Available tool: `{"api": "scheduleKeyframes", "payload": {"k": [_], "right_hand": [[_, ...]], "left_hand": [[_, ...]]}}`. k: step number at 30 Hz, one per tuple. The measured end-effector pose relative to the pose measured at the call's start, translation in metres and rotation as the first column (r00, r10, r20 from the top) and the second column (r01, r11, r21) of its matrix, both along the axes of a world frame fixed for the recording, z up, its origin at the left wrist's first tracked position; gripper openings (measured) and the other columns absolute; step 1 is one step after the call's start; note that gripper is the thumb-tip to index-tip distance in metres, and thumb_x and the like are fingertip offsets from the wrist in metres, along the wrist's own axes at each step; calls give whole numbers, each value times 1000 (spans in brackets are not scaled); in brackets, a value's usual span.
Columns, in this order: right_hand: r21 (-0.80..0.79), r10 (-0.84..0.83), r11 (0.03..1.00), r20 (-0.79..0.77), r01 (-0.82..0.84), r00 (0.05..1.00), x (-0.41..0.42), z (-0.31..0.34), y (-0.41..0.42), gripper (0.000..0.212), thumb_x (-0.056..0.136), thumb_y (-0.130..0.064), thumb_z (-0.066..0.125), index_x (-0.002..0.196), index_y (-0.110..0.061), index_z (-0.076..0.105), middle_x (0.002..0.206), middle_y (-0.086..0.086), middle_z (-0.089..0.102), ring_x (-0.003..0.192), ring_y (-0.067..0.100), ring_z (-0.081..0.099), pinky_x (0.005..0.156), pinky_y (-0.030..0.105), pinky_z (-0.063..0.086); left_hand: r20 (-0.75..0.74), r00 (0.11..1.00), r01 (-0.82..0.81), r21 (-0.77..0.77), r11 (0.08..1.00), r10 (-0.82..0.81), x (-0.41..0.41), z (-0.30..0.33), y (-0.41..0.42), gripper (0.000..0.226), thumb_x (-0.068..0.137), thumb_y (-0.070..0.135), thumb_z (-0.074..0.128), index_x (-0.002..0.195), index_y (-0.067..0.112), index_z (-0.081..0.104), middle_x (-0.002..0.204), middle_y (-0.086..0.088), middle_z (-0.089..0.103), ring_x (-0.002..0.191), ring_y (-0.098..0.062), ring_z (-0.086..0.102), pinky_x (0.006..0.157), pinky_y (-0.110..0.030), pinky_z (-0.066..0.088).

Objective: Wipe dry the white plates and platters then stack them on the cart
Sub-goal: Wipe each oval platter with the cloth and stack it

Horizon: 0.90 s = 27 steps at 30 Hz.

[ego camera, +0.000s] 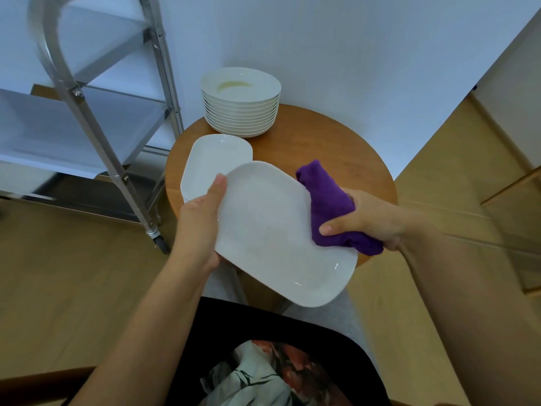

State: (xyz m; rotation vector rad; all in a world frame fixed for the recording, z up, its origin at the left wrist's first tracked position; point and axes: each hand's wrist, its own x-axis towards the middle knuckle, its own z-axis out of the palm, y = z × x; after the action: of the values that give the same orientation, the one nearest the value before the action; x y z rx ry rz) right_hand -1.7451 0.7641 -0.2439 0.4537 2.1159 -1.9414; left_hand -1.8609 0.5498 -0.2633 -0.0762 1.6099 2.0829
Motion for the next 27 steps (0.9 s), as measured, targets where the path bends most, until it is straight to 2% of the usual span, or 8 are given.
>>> {"api": "scheduleKeyframes", "payload": {"k": [3, 5, 9, 12, 14, 17, 21, 27], "right_hand": [[-108, -281, 957, -121, 269, 952, 6, -8, -5, 56, 51, -11, 83, 103, -14, 62, 90, 7, 73, 80, 23, 70, 65, 33, 56], [-204, -506, 858, -178, 471, 844, 7, -13, -14, 63, 47, -13, 85, 105, -13, 60, 85, 5, 73, 76, 22, 70, 61, 31, 56], [-427, -849, 514, -129, 744, 513, 3, -27, -51, 71, 42, -23, 86, 108, -17, 60, 88, 2, 72, 77, 18, 70, 58, 27, 55], [-566, -973, 203, -22, 799, 232, -7, -35, -78, 62, 60, -18, 83, 117, -21, 58, 93, -6, 70, 81, 12, 68, 56, 19, 53], [-601, -986, 136, -4, 788, 168, -18, -35, -95, 49, 70, -16, 80, 111, -29, 57, 87, -14, 70, 79, 9, 67, 54, 14, 51], [-482, -964, 239, -17, 843, 264, -26, -36, -111, 45, 69, -21, 81, 102, -37, 54, 94, -13, 67, 85, 10, 66, 60, 18, 54], [-396, -911, 312, 132, 864, 390, -16, -31, -80, 52, 66, -20, 82, 112, -24, 57, 98, 0, 67, 89, 22, 66, 64, 31, 56], [-333, -677, 693, 5, 639, 736, 9, -28, -48, 52, 50, -10, 79, 99, -13, 64, 81, 7, 74, 68, 22, 71, 53, 29, 55]], "left_hand": [[41, 997, -68, 38, 997, 66, 0, 3, 5, 21, 88, 50, 52, 95, 31, 56, 100, 2, 66, 92, -22, 64, 63, -32, 56], [47, 989, -141, 58, 988, 139, 2, 3, 9, 24, 88, 51, 52, 103, 32, 56, 99, 4, 66, 91, -20, 64, 63, -31, 57], [107, 952, -298, 120, 947, 286, 7, 5, 24, 35, 88, 53, 52, 115, 32, 54, 96, 8, 65, 84, -15, 64, 49, -22, 55], [163, 922, -376, 162, 912, 351, 21, 1, 42, 23, 89, 52, 50, 103, 35, 58, 91, 12, 68, 86, -14, 66, 65, -29, 59], [210, 915, -382, 178, 907, 344, 40, -3, 57, 23, 93, 49, 45, 93, 32, 60, 93, 10, 70, 89, -17, 67, 80, -37, 57], [217, 934, -328, 207, 922, 283, 63, -14, 66, 36, 96, 50, 34, 105, 29, 61, 101, 4, 71, 91, -17, 69, 86, -38, 55], [108, 993, -66, 138, 988, 51, 48, -26, 40, 33, 87, 60, 37, 92, 38, 59, 94, 14, 71, 86, -12, 70, 78, -33, 56], [209, 896, 411, -50, 910, -393, -16, -17, 14, 26, 88, 49, 54, 103, 28, 60, 92, 0, 75, 86, -23, 72, 73, -41, 58]]}}
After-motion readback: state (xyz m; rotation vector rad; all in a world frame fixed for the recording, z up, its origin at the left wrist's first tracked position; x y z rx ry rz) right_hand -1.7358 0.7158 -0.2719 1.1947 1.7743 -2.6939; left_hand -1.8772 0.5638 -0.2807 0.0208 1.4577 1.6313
